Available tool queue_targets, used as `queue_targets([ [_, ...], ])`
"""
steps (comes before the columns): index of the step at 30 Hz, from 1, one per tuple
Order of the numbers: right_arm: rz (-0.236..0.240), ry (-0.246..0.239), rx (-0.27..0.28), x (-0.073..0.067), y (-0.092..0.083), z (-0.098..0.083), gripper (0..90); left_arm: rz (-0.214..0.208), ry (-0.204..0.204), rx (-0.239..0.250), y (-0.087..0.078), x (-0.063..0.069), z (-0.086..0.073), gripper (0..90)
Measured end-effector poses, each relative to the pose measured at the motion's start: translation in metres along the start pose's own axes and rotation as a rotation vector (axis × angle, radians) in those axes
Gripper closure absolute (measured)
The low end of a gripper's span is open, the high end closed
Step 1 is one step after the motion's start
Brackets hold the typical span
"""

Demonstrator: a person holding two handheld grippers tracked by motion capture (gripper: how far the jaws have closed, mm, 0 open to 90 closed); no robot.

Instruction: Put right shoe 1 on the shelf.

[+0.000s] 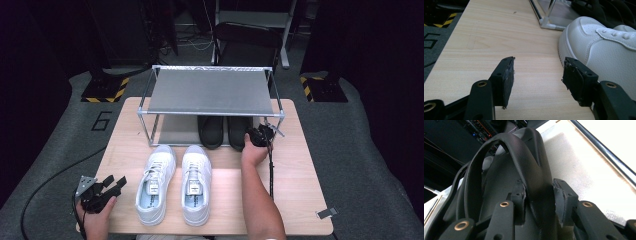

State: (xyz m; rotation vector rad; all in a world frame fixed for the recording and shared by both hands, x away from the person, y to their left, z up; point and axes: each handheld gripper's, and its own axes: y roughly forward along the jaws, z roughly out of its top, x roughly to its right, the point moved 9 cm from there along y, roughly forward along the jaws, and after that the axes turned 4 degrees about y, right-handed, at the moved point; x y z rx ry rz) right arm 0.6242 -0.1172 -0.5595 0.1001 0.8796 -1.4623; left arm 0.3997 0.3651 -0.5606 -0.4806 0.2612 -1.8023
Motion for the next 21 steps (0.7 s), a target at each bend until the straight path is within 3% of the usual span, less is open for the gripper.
queue_targets([
  [9,-0.001,-0.011,-0.003,-0.0049,0.0059,-0.0006,63.7,0.002,-0.003,0.0,-0.0001,-0.0009,-0.0006,42.2],
  [13,-0.051,-0.022,-0.014,-0.0022,0.006,-0.0034,63.1,0.0,-0.002,0.005,-0.0003,-0.0006,-0.0002,42.2],
  [17,-0.055,-0.005,-0.02,0.0015,0.0057,-0.0069,58.0,0.001,-0.005,0.005,-0.0005,-0.0009,-0.0008,42.2],
  [18,-0.037,0.009,-0.026,-0.0004,0.0043,-0.0078,57.0,0.001,-0.006,0.005,-0.0006,-0.0009,-0.0008,42.2],
  [21,-0.033,-0.036,-0.008,-0.0014,0.001,-0.0069,54.3,-0.005,0.0,-0.004,-0.0014,-0.0002,-0.0011,42.2],
])
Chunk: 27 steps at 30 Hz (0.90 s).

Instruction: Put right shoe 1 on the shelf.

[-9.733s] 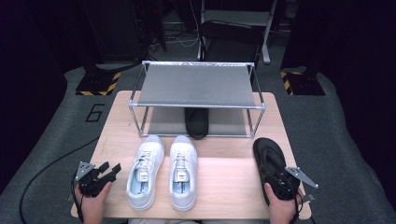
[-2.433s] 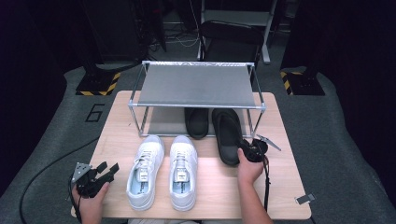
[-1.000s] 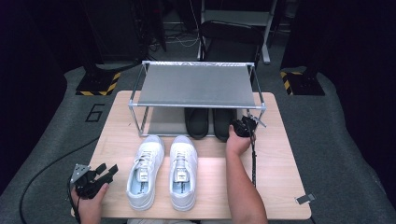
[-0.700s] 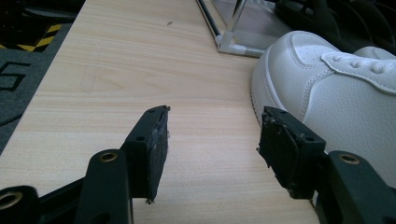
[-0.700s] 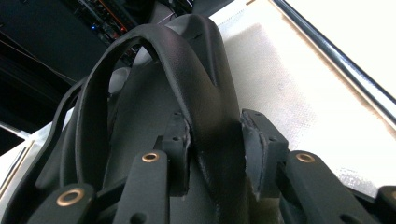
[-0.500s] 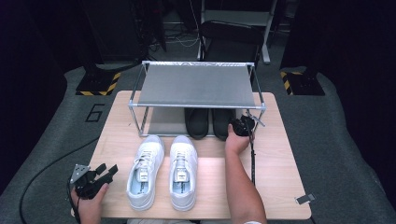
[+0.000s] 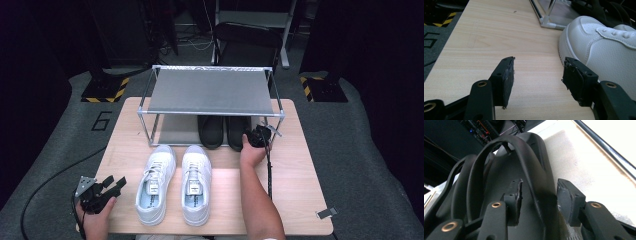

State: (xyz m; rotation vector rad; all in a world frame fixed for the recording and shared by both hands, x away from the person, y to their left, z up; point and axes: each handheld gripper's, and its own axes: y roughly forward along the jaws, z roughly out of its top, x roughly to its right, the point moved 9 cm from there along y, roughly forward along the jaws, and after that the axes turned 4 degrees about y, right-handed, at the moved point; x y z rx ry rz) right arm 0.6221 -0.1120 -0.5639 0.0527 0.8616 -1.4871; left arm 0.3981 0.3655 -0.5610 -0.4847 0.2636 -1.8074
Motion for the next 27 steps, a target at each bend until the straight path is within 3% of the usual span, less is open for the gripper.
queue_targets([
  [8,0.053,-0.088,0.008,-0.01,-0.025,-0.005,53.3,0.0,0.001,0.003,0.001,0.003,0.001,42.2],
  [14,0.116,-0.132,-0.003,-0.018,-0.06,-0.013,53.2,-0.01,0.018,-0.01,0.003,0.008,0.001,42.2],
  [17,0.131,-0.165,-0.027,-0.016,-0.073,-0.019,52.5,-0.007,0.019,-0.004,0.002,0.008,0.002,42.2],
  [19,0.148,-0.162,-0.046,-0.015,-0.082,-0.024,52.5,-0.006,0.016,-0.008,0.0,0.008,0.002,42.2],
  [22,0.161,-0.206,-0.056,-0.013,-0.098,-0.027,52.5,0.002,0.004,0.001,-0.001,0.007,0.003,42.2],
  [27,0.23,-0.261,-0.085,-0.01,-0.125,-0.032,55.7,-0.004,-0.001,-0.003,-0.001,0.008,0.003,41.2],
])
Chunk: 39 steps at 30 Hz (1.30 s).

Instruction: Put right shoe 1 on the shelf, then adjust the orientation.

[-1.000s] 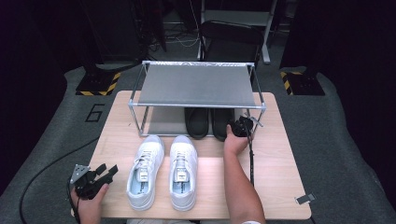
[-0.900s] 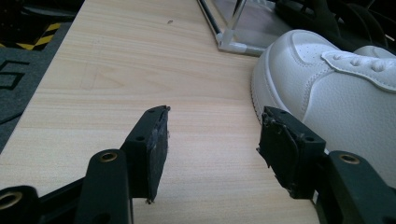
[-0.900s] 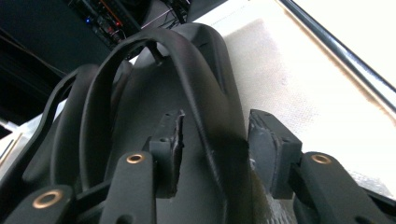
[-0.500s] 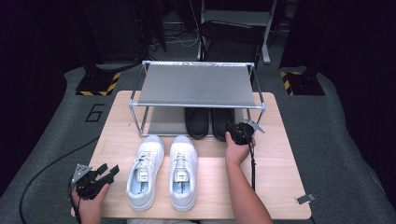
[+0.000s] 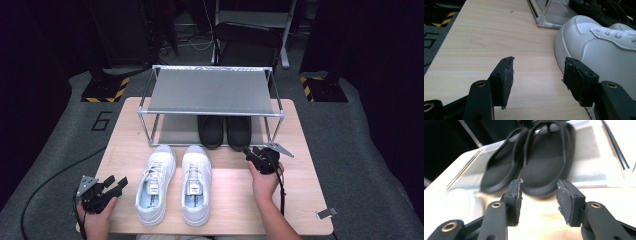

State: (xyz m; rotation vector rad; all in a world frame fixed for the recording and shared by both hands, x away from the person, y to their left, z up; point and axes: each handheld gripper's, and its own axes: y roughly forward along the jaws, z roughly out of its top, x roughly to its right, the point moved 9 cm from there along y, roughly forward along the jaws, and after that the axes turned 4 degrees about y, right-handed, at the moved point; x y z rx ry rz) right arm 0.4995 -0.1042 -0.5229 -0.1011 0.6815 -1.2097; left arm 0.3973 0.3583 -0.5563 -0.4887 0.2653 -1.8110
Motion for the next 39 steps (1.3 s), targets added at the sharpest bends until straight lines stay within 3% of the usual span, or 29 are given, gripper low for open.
queue_targets([
  [4,0.008,-0.052,-0.009,0.002,-0.022,-0.007,54.8,-0.005,0.007,-0.007,-0.001,0.001,0.0,41.2],
  [14,0.054,-0.059,-0.016,0.008,-0.06,-0.032,53.2,0.001,-0.002,-0.001,-0.001,0.003,0.001,41.3],
  [19,0.079,-0.086,-0.028,0.009,-0.074,-0.046,53.1,-0.001,-0.001,-0.006,-0.001,0.005,0.002,41.3],
  [25,0.118,-0.019,-0.043,0.018,-0.085,-0.064,55.5,-0.002,0.005,-0.007,-0.002,0.007,0.004,41.3],
  [30,0.129,0.009,-0.043,0.025,-0.087,-0.065,55.9,-0.016,0.009,-0.006,-0.004,0.01,0.005,41.4],
  [33,0.111,0.004,-0.041,0.025,-0.086,-0.064,55.8,-0.011,0.008,-0.004,-0.003,0.013,0.006,41.7],
  [36,0.094,-0.053,-0.027,0.023,-0.089,-0.063,56.1,-0.016,0.031,-0.018,-0.006,0.016,0.008,42.0],
  [39,0.096,-0.07,-0.027,0.022,-0.089,-0.063,54.2,-0.021,0.034,-0.003,-0.007,0.02,0.012,41.8],
])
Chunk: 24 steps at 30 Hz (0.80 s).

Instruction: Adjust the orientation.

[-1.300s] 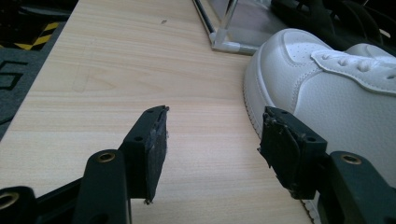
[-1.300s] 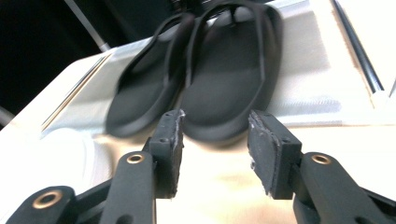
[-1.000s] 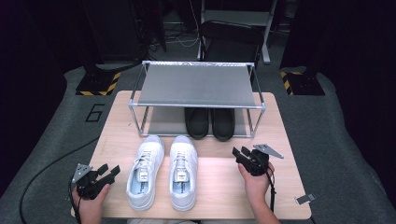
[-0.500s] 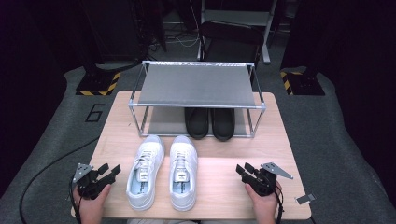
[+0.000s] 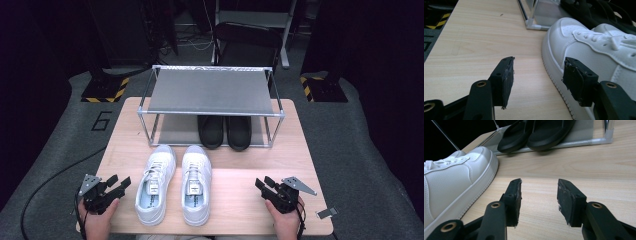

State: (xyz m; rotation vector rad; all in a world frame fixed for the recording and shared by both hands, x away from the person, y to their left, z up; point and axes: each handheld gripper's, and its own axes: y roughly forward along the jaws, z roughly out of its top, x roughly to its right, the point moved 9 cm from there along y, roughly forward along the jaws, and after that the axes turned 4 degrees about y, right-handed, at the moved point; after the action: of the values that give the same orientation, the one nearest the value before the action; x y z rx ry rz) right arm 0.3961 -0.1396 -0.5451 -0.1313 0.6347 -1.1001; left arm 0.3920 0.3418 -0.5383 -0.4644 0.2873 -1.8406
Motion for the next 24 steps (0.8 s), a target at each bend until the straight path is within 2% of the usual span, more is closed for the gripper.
queue_targets([
  [4,-0.009,-0.005,-0.008,0.002,0.0,-0.002,53.6,-0.017,0.011,-0.027,-0.002,0.006,0.003,41.7],
  [8,-0.006,-0.004,-0.006,0.002,0.0,-0.001,53.0,-0.011,0.035,-0.016,-0.003,0.012,0.01,43.0],
  [9,-0.005,-0.004,-0.007,0.002,0.0,-0.001,52.9,-0.02,0.038,-0.025,-0.005,0.014,0.011,43.4],
  [10,-0.005,-0.005,-0.008,0.002,0.0,-0.001,52.9,-0.025,0.035,-0.021,-0.004,0.016,0.012,43.5],
  [11,-0.005,-0.003,-0.01,0.003,0.0,-0.002,52.8,-0.04,0.036,-0.043,-0.005,0.018,0.012,43.8],
  [13,-0.007,0.0,-0.013,0.002,0.001,-0.002,52.8,-0.037,0.033,-0.039,-0.005,0.021,0.014,44.0],
  [14,-0.006,-0.004,-0.015,0.002,0.001,-0.003,52.8,-0.042,0.037,-0.054,-0.006,0.022,0.014,44.3],
  [17,-0.004,-0.021,-0.011,0.003,0.002,-0.003,52.6,-0.038,0.038,-0.047,-0.008,0.025,0.018,44.5],
  [20,-0.004,-0.015,-0.018,0.002,0.001,-0.003,53.1,-0.057,0.041,-0.054,-0.012,0.029,0.02,44.5],
  [21,-0.001,-0.012,-0.018,0.001,0.001,-0.003,53.3,-0.053,0.04,-0.037,-0.013,0.03,0.021,44.5],
  [24,0.0,-0.01,-0.02,0.001,0.001,-0.003,54.3,-0.068,0.051,-0.046,-0.017,0.034,0.021,44.5],
])
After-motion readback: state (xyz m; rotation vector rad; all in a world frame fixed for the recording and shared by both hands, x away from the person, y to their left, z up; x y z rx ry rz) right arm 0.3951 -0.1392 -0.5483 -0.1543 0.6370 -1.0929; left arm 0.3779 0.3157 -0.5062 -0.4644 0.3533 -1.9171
